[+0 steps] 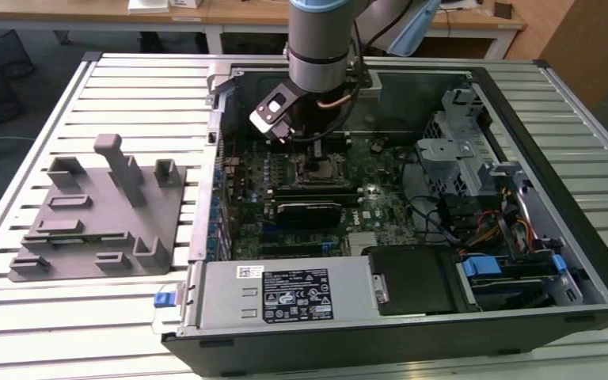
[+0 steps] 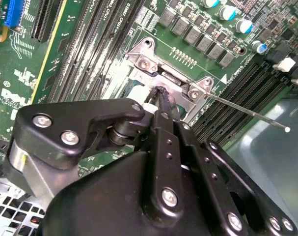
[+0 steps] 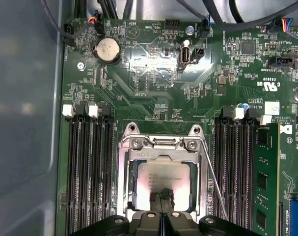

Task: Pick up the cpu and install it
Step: 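Close the cpu cover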

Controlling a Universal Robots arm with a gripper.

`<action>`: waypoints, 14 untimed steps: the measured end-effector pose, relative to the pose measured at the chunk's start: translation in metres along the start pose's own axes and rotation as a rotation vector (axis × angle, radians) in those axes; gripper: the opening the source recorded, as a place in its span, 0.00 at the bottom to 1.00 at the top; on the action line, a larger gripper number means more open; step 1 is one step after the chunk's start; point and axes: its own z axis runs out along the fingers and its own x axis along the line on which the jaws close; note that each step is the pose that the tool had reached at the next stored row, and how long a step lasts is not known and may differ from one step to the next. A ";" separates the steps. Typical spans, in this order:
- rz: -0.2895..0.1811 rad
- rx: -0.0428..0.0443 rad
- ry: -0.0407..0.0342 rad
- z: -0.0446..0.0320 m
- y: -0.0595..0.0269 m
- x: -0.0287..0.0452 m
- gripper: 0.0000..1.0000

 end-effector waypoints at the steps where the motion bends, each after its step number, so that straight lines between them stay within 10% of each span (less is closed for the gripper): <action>1: 0.000 0.0000 0.0001 -0.0015 0.0001 0.0000 0.11; 14: 0.000 0.0000 0.0001 -0.0157 0.0044 0.0000 0.11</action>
